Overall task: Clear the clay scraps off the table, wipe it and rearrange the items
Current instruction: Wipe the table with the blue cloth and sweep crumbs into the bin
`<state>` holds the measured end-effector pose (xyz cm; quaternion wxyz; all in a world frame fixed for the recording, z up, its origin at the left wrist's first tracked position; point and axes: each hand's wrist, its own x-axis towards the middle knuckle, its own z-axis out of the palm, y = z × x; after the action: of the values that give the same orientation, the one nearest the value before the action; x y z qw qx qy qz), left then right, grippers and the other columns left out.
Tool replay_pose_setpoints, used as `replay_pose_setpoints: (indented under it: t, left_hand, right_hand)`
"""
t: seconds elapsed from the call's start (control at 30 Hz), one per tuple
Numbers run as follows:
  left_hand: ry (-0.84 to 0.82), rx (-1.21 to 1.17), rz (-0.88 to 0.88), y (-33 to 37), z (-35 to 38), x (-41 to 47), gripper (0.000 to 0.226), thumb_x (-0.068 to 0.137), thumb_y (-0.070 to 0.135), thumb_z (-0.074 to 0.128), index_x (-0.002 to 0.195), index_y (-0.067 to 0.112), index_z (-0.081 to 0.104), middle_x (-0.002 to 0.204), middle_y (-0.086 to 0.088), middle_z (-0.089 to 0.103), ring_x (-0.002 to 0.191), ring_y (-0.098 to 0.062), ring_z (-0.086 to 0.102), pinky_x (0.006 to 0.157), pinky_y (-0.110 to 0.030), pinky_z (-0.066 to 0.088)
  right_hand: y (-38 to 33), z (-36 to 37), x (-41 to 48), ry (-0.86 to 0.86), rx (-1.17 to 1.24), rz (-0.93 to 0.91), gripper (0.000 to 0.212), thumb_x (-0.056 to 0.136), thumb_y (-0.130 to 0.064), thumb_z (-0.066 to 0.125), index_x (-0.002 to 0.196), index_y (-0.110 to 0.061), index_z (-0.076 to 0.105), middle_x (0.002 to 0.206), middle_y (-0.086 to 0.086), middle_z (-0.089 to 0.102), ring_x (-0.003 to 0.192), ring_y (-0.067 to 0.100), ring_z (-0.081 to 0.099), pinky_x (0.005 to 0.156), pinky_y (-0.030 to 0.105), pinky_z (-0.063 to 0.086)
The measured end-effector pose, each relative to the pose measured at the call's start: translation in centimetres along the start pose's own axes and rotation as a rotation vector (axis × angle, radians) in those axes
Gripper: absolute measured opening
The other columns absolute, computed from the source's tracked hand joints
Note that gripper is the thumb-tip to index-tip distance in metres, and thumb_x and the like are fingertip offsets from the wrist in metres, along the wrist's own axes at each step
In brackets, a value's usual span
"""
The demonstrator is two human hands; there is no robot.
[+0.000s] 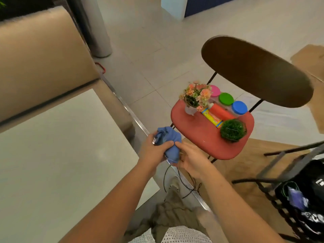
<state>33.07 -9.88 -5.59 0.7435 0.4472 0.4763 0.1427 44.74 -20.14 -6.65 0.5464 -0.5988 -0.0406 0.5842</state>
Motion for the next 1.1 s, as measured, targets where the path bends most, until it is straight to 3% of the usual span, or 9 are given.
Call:
replay_pose_setpoints:
  t: [0.13,0.3,0.4,0.53,0.67,0.8,0.87,0.97,1.1]
  left_hand:
    - [0.016,-0.009,-0.141,-0.3,7.3,4.9,0.047,0.087,0.008,0.079,0.126,0.021,0.057,0.116,-0.004,0.070,0.102,-0.021,0.073,0.075,-0.033,0.064]
    - [0.027,0.094,-0.195,-0.6,13.8,10.0,0.057,0.057,0.024,0.081,0.113,0.025,0.067,0.107,-0.008,0.077,0.100,-0.028,0.075,0.092,-0.055,0.060]
    - [0.052,0.057,-0.260,-0.8,16.8,12.4,0.056,0.056,0.020,0.077,0.111,0.017,0.068,0.105,-0.014,0.076,0.098,-0.034,0.075,0.088,-0.053,0.061]
    - [0.083,0.039,-0.317,-1.4,19.7,15.1,0.055,0.055,0.018,0.074,0.108,0.006,0.068,0.101,-0.022,0.075,0.082,-0.031,0.072,0.068,-0.039,0.057]
    - [0.107,0.074,-0.363,-2.3,21.9,17.5,0.045,0.054,0.017,0.071,0.097,0.003,0.067,0.088,-0.020,0.071,0.073,-0.028,0.066,0.065,-0.037,0.052]
    - [0.137,0.113,-0.390,-3.5,22.7,19.6,0.054,0.048,0.022,0.075,0.097,0.000,0.068,0.095,-0.025,0.075,0.080,-0.036,0.072,0.071,-0.046,0.058]
    - [0.143,0.155,-0.405,-3.5,23.0,20.4,0.053,0.049,0.025,0.076,0.095,0.000,0.069,0.096,-0.026,0.075,0.085,-0.038,0.074,0.076,-0.051,0.059]
    - [0.144,0.191,-0.402,-2.6,23.8,21.1,0.028,0.069,0.020,0.076,0.088,0.000,0.068,0.092,-0.024,0.075,0.076,-0.029,0.068,0.070,-0.040,0.052]
    - [0.160,0.241,-0.398,-1.3,24.7,22.1,0.031,0.060,0.025,0.070,0.077,0.000,0.064,0.072,-0.016,0.064,0.063,-0.026,0.053,0.064,-0.041,0.040]
  right_hand:
    - [-2.7,-6.4,2.4,0.041,0.069,0.081,0.025,0.103,-0.021,0.056,0.119,-0.007,0.068,0.110,0.016,0.074,0.091,0.029,0.070,0.080,0.045,0.057]
    - [-4.7,-11.8,5.1,0.133,0.225,0.117,0.017,0.101,-0.011,0.053,0.106,-0.008,0.069,0.101,0.015,0.072,0.082,0.025,0.067,0.068,0.036,0.055]
    - [-5.2,-13.7,7.0,0.214,0.336,0.126,0.017,0.100,-0.005,0.051,0.102,-0.005,0.067,0.100,0.021,0.068,0.081,0.028,0.065,0.067,0.037,0.055]
    - [-5.6,-15.6,9.2,0.338,0.354,0.142,0.015,0.099,-0.004,0.052,0.098,-0.004,0.067,0.087,0.017,0.068,0.071,0.024,0.062,0.059,0.034,0.052]
    - [-5.9,-17.1,12.0,0.456,0.357,0.151,0.015,0.098,0.002,0.052,0.104,0.006,0.066,0.097,0.028,0.069,0.074,0.027,0.067,0.078,0.045,0.060]
    - [-6.3,-18.2,13.1,0.510,0.303,0.165,0.015,0.098,0.000,0.054,0.103,0.003,0.068,0.087,0.018,0.071,0.066,0.021,0.068,0.056,0.031,0.056]
    - [-6.5,-18.5,14.0,0.537,0.258,0.171,0.012,0.098,-0.004,0.057,0.096,-0.002,0.069,0.087,0.019,0.072,0.071,0.024,0.066,0.065,0.035,0.054]
    - [-6.9,-19.0,15.3,0.555,0.181,0.180,0.010,0.095,-0.012,0.063,0.090,-0.007,0.071,0.101,0.028,0.072,0.079,0.030,0.064,0.071,0.044,0.049]
    - [-8.4,-19.7,16.6,0.552,0.165,0.146,0.014,0.099,-0.008,0.059,0.106,-0.011,0.071,0.103,0.017,0.073,0.087,0.029,0.068,0.082,0.049,0.057]
